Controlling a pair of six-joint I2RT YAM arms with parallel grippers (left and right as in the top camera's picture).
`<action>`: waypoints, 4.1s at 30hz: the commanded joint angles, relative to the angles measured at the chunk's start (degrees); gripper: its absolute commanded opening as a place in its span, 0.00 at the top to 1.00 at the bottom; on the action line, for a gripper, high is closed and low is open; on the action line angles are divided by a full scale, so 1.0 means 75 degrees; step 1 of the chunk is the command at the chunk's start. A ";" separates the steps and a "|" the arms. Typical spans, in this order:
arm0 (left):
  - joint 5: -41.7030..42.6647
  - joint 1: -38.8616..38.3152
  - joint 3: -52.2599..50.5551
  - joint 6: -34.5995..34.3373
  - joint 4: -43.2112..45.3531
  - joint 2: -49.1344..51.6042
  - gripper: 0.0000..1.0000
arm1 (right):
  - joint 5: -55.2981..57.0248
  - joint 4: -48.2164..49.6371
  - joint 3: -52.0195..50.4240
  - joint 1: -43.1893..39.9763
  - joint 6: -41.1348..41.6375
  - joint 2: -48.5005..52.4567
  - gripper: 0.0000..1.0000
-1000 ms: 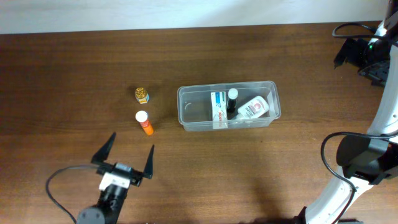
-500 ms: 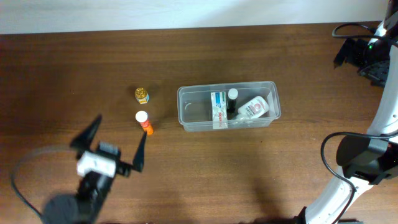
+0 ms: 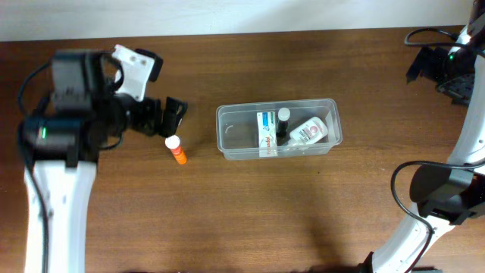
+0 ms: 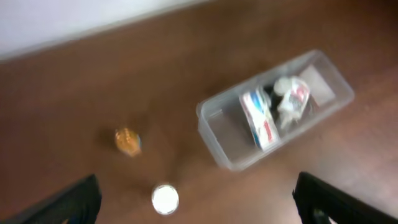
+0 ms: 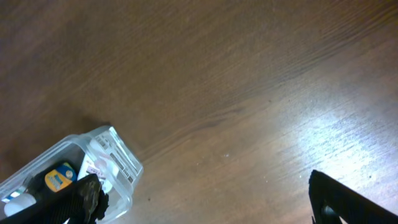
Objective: Pack container
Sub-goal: 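Raise the left gripper and move it over the orange tube, then lower the left gripper and grasp the orange Redoxon tube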
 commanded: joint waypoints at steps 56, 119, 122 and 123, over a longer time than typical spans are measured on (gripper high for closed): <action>-0.1935 -0.0326 0.0385 -0.2629 -0.2212 0.3328 0.01 | 0.0017 -0.0038 -0.0006 -0.0041 0.0064 -0.0157 0.02; -0.2369 -0.0717 -0.0965 -0.2710 -0.0498 0.4229 0.21 | 0.0017 -0.0038 -0.0006 -0.0041 0.0064 -0.0157 0.02; -0.2372 -0.0717 -0.0965 -0.2710 -0.0530 0.4229 0.22 | 0.0017 -0.0038 -0.0006 -0.0041 0.0064 -0.0157 0.02; -0.2372 -0.0717 -0.0965 -0.2713 -0.0545 0.4229 0.22 | 0.0017 -0.0038 -0.0006 -0.0041 0.0064 -0.0157 0.02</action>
